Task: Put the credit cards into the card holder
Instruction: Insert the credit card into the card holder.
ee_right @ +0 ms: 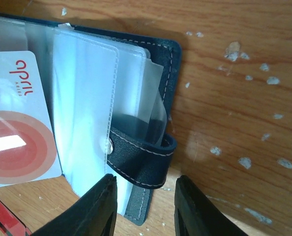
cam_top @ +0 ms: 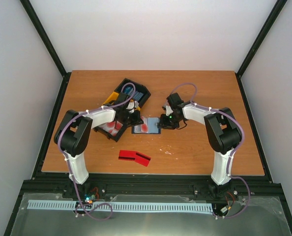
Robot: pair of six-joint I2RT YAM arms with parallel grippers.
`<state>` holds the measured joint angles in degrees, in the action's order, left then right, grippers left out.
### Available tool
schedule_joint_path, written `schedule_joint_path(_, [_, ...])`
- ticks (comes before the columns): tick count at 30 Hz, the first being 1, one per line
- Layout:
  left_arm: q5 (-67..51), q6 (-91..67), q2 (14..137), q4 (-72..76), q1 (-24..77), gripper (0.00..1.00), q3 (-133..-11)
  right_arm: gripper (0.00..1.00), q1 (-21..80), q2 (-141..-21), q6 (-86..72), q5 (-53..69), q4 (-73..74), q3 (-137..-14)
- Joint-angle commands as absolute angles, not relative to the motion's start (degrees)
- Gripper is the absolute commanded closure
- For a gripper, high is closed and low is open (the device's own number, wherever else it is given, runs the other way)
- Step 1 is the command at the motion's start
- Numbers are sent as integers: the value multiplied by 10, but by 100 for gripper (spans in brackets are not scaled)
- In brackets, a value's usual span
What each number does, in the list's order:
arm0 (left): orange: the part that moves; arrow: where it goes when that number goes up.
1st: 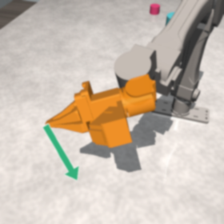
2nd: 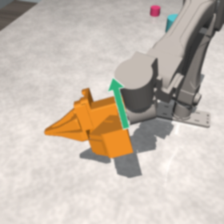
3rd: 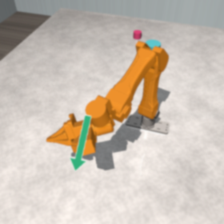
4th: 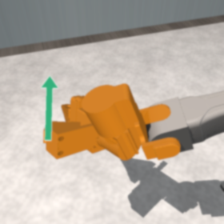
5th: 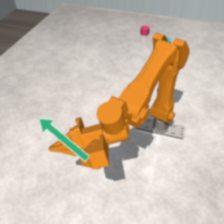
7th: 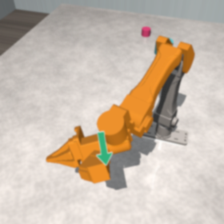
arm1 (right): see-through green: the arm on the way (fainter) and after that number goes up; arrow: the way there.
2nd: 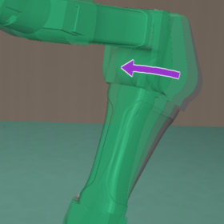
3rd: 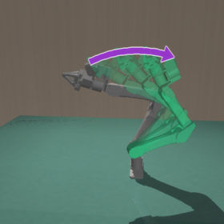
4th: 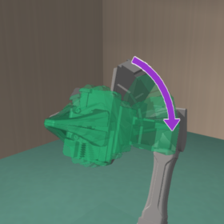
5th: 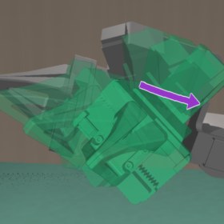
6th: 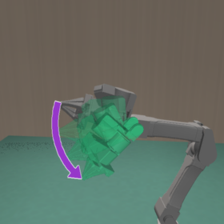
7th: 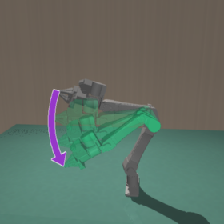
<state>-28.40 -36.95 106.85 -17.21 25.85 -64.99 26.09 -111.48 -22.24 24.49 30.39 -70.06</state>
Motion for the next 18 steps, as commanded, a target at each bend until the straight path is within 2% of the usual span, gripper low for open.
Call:
schedule_joint_path(1, [-289, -335, 1053, -202, 240, 99, -674, 66, 276, -1136, -213, 228, 331, -689])
schedule_joint_path(6, [-328, -307, 1054, -219, 223, 99, -690, 59, 288, -1139, -199, 238, 333, -702])
schedule_joint_path(13, [-365, -254, 1069, -269, 213, 99, -742, 52, 304, -1147, -199, 182, 359, -717])
schedule_joint_path(18, [-362, -228, 1100, -289, 212, 99, -756, 52, 316, -1164, -204, 144, 379, -738])
